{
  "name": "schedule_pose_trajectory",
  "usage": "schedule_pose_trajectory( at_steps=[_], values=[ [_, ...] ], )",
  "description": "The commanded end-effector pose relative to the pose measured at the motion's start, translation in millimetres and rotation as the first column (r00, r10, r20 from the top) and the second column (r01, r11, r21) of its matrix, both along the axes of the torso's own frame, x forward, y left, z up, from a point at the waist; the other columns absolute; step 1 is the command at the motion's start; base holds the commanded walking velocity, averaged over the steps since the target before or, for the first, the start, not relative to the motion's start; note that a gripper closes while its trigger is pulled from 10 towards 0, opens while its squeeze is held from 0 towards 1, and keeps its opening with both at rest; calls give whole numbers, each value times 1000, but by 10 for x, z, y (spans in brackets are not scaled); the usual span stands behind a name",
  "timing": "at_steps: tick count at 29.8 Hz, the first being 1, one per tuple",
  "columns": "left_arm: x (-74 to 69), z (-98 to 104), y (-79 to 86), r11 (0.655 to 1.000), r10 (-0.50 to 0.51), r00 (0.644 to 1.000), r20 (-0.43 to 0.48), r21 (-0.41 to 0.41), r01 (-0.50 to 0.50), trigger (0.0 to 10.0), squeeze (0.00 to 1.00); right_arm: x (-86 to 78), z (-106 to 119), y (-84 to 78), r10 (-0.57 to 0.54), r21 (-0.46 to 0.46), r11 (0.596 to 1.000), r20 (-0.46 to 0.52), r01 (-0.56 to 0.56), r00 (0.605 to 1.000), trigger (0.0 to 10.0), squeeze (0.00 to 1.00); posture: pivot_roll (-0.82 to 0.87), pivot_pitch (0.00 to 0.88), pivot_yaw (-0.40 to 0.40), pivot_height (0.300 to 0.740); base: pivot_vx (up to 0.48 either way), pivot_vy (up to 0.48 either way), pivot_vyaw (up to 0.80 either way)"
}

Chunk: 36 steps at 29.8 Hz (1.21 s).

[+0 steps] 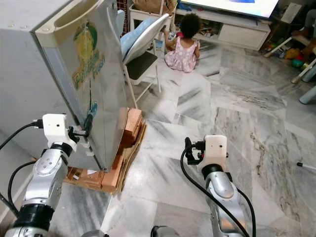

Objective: Restocking fridge

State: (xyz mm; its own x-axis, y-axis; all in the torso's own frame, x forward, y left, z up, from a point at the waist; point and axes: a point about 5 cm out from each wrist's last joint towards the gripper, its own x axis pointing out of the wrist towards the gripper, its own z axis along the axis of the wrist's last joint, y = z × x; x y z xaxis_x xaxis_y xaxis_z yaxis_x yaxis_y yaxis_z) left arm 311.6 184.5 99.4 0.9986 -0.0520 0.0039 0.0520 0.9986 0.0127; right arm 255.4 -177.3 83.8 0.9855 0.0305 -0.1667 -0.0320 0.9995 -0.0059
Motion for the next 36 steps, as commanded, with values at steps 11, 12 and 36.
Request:
schedule_pose_trajectory(
  at_steps=[11,12,36],
  values=[
    [232,85,-35,999,23,1000,17,27,-24,10000,0,8,39,2,-4,-15,1000,10,5,1000,10000,0,46,115,-58,740,0,0,0],
    [241,89,-29,999,23,1000,16,28,-23,10000,0,7,40,4,-4,-15,1000,10,5,1000,10000,0,45,115,-58,740,0,0,0],
    [409,277,-584,962,-270,962,27,-26,271,10000,0,15,-6,-63,-43,-53,998,0,43,999,10000,0,44,114,-42,740,0,0,0]
  ],
)
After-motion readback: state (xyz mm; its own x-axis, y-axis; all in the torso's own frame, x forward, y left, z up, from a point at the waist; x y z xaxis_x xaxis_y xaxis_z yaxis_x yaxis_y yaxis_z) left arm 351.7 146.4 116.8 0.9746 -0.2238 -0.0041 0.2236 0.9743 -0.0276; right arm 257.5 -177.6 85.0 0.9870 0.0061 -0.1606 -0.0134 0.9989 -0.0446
